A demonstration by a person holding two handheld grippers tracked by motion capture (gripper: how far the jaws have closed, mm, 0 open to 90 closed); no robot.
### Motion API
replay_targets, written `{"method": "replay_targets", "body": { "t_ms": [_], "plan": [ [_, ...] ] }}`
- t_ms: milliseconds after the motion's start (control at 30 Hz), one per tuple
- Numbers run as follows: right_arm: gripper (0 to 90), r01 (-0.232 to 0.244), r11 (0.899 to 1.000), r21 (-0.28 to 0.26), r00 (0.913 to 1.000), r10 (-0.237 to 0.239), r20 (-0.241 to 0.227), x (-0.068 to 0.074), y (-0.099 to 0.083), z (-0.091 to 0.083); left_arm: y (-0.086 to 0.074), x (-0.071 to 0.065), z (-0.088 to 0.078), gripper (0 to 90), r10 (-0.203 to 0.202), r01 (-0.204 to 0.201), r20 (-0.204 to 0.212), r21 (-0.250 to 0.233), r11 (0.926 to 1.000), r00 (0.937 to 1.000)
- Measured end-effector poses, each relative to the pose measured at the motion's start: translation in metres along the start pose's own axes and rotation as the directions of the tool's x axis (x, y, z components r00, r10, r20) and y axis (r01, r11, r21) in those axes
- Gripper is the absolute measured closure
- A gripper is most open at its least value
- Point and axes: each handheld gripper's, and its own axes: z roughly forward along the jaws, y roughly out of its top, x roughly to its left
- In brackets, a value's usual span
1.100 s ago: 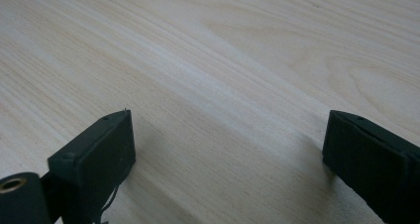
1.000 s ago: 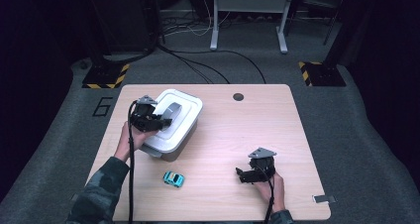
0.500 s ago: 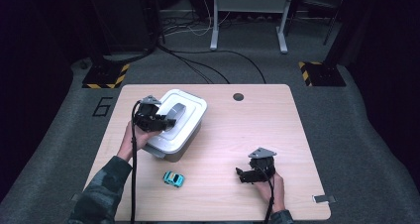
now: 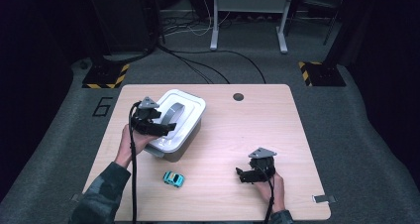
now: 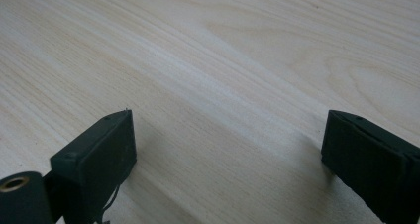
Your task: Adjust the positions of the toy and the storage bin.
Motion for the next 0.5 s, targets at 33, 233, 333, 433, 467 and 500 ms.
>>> {"method": "replay_targets", "body": {
  "t_ms": [33, 233, 333, 433, 467, 500],
  "plan": [
    [6.0, 0.001, 1.000, 0.000, 1.0000, -0.001, 0.000, 0.000, 0.000, 0.000, -0.001, -0.003, -0.004, 16.5, 0.005, -0.005, -0.008, -0.005, 1.0000, 1.0000],
    [6.0, 0.001, 1.000, 0.000, 1.0000, -0.001, 0.000, 0.000, 0.000, 0.000, -0.019, -0.025, -0.039, 12.5, 0.029, -0.033, -0.079, -0.041, 0.9986, 0.9964],
    [6.1, 0.000, 1.000, 0.000, 1.0000, 0.000, 0.000, 0.000, 0.000, 0.000, -0.025, -0.030, -0.047, 9.0, 0.021, -0.026, -0.093, -0.050, 0.9984, 0.9954],
    [6.1, 0.000, 1.000, 0.000, 1.0000, 0.000, 0.001, 0.000, 0.000, 0.000, -0.037, -0.038, -0.057, 7.3, 0.000, -0.008, -0.116, -0.061, 0.9981, 0.9932],
    [6.1, -0.001, 1.000, 0.000, 1.0000, 0.001, 0.002, 0.000, 0.000, 0.000, -0.040, -0.040, -0.059, 6.6, -0.006, -0.002, -0.122, -0.066, 0.9978, 0.9925],
    [6.1, -0.001, 1.000, 0.000, 1.0000, 0.001, 0.002, 0.000, 0.000, 0.000, -0.045, -0.043, -0.063, 6.2, -0.016, 0.007, -0.126, -0.069, 0.9976, 0.9918]
  ]
}}
